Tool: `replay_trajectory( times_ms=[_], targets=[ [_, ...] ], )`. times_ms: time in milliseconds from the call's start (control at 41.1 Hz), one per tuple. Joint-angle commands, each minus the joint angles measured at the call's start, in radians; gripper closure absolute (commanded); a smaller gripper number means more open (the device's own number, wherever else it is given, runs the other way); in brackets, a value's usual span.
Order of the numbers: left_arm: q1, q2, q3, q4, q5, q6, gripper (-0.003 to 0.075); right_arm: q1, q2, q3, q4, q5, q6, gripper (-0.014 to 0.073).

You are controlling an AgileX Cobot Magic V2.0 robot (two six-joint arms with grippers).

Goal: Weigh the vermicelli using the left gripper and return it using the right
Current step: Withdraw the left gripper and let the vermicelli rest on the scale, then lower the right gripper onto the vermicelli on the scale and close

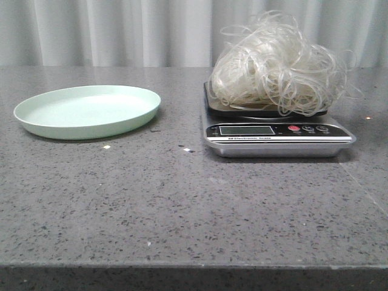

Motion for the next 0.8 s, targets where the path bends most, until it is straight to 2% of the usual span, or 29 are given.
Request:
replay_trajectory(
  times_ms=[0, 292, 778],
  targets=[
    [0.0, 0.002, -0.026, -0.009, -0.083, -0.006, 0.0583, 0.03, 0.049, -0.045, 0.002, -0.013, -0.016, -0.001],
    [0.0, 0.002, -0.026, -0.009, -0.083, -0.006, 0.0583, 0.094, 0.187, -0.045, 0.002, 0.047, -0.046, -0.0009],
    [0.0, 0.002, -0.026, -0.009, -0.081, -0.006, 0.0583, 0.097, 0.398, -0.045, -0.005, 0.087, -0.064, -0.0009]
  ],
)
